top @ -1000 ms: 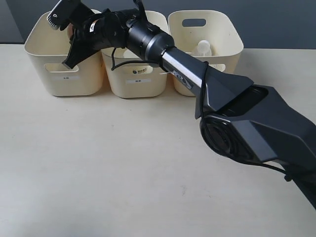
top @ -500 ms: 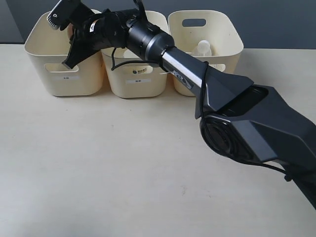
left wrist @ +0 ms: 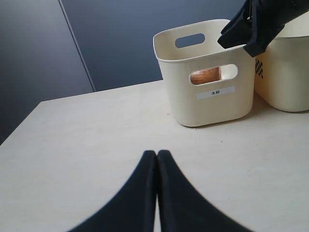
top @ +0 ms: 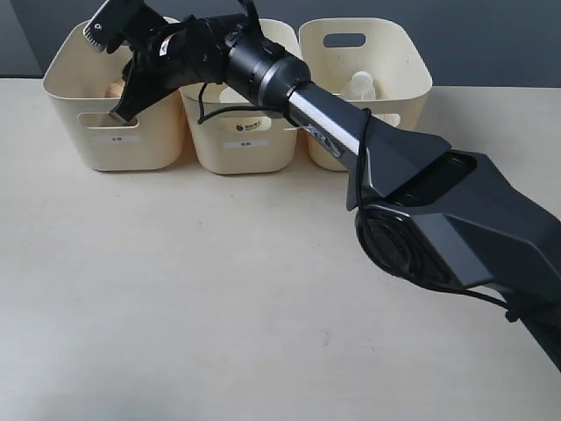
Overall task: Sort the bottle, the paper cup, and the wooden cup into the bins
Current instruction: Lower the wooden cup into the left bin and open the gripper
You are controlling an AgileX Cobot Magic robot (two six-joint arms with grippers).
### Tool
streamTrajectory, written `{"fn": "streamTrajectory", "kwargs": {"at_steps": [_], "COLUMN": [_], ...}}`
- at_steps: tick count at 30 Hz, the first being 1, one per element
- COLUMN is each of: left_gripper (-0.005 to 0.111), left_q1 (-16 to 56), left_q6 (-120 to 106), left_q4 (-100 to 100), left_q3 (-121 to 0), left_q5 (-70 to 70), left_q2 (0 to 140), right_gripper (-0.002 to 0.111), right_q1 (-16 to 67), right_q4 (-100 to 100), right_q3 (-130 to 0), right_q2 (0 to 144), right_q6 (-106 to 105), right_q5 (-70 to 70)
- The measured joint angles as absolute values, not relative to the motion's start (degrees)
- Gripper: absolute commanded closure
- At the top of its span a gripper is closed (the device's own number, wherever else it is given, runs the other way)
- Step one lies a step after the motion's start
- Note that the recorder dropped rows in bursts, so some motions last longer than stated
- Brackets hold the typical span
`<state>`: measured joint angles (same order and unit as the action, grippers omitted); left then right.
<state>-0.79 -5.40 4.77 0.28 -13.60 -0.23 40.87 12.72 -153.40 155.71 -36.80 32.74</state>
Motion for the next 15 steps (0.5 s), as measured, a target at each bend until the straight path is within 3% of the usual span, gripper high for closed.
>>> {"fn": "streamTrajectory", "kwargs": {"at_steps": [10, 15], "left_gripper": [0.107, 0.107], "left_q1": [-0.8, -0.8], "left_q6": [-5.4, -5.4], "left_q4": [4.8, 4.8], "left_q3": [0.3, 0.3], "left_q5": [-13.6, -13.6], "left_q2": [-0.2, -0.2], "right_gripper": [0.085, 0.088], "right_q1": [40.9, 42.2], "right_q4": [12.8, 12.6], "right_q3": [-153.6, -155.6], "right_q2": [155.7, 152.6], "right_q6": [-36.8, -36.6], "right_q5": [33.2, 40.3]}}
